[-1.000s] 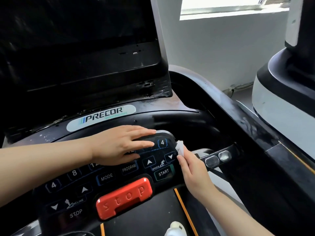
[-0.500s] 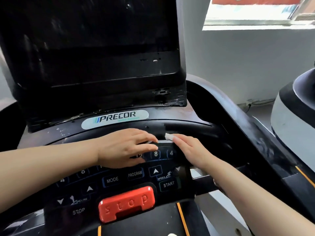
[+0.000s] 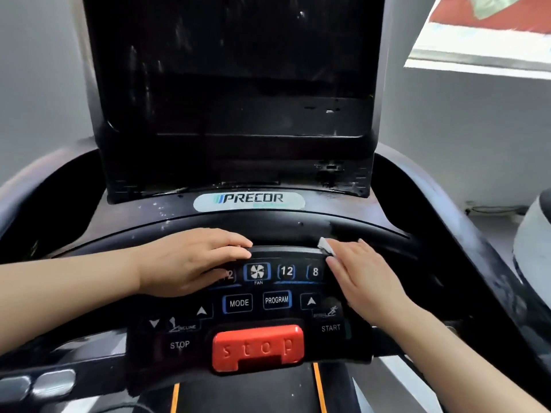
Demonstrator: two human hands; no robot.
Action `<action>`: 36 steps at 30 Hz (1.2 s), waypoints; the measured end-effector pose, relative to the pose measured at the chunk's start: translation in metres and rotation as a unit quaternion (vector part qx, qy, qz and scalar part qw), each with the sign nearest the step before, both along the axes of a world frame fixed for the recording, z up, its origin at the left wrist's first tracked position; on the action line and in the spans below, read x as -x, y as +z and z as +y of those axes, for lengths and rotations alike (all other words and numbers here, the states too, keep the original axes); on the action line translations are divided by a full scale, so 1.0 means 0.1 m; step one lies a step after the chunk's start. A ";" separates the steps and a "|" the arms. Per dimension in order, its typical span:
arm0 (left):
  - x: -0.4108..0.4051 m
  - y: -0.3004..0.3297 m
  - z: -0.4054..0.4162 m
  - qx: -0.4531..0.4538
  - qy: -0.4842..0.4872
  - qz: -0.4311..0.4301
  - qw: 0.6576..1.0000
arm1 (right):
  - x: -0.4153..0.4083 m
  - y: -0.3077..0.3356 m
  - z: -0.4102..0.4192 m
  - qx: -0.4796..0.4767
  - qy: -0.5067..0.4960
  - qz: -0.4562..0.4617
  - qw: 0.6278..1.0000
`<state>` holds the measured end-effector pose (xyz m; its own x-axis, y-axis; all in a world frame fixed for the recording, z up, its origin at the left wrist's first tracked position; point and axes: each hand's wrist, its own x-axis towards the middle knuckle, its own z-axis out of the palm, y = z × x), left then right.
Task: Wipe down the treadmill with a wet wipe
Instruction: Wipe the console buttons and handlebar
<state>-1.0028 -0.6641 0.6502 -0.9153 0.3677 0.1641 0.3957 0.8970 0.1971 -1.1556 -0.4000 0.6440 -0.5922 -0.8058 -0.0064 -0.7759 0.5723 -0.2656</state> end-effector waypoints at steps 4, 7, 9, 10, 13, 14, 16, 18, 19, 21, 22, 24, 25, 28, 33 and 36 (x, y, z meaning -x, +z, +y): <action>0.01 0.03 0.01 -0.041 0.000 -0.023 0.999 | -0.45 0.03 -0.65 -0.012 0.050 0.085 0.995; -0.06 0.02 -0.08 -0.043 0.004 -0.012 0.999 | -0.43 0.00 -0.63 -0.003 0.052 0.177 0.983; -0.14 -0.01 -0.17 -0.032 0.009 -0.009 0.999 | -0.35 -0.01 -0.48 -0.017 0.018 0.200 0.979; -0.19 -0.02 -0.22 -0.032 0.015 -0.015 0.999 | -0.34 0.02 -0.44 -0.026 -0.002 0.190 0.981; -0.32 -0.03 -0.37 -0.052 0.043 -0.044 0.997 | -0.54 0.07 -0.64 -0.019 -0.030 0.148 0.988; -0.34 -0.02 -0.41 -0.058 0.050 -0.056 0.995 | -0.66 0.07 -0.78 -0.007 -0.024 0.149 0.989; -0.38 0.03 -0.50 -0.055 0.083 -0.106 0.989 | -0.93 0.04 -1.08 0.017 0.003 0.156 0.988; -0.41 0.07 -0.59 -0.039 0.122 -0.167 0.978 | -1.08 0.01 -1.26 0.029 0.036 0.173 0.984; -0.44 0.09 -0.65 -0.032 0.129 -0.182 0.974 | -1.09 -0.01 -1.29 0.021 0.047 0.186 0.981; -0.48 0.13 -0.77 -0.006 0.126 -0.191 0.973 | -1.04 0.01 -1.25 -0.013 0.048 0.204 0.978; -0.52 0.14 -0.83 0.008 0.127 -0.195 0.972 | -1.01 0.06 -1.21 -0.042 0.039 0.195 0.979; -0.58 0.15 -0.90 0.023 0.140 -0.208 0.968 | -1.00 0.15 -1.19 -0.083 0.010 0.151 0.985; -0.61 0.15 -0.92 0.021 0.147 -0.214 0.965 | -1.03 0.16 -1.23 -0.079 0.000 0.143 0.987; -0.68 0.10 -0.94 -0.008 0.156 -0.227 0.961 | -1.35 0.13 -1.53 -0.056 0.024 0.118 0.991; -0.78 0.01 -0.95 -0.038 0.166 -0.215 0.962 | -1.38 0.06 -1.59 -0.037 0.076 0.215 0.973; -0.79 -0.04 -0.92 -0.022 0.171 -0.194 0.966 | -1.26 0.21 -1.46 -0.112 0.029 0.171 0.978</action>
<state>-0.9242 -0.7563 0.6463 -0.9777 0.0336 -0.2073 -0.0334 0.9497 0.3114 -1.0300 -0.5458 0.6652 -0.5442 -0.8389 0.0049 -0.8299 0.5392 0.1429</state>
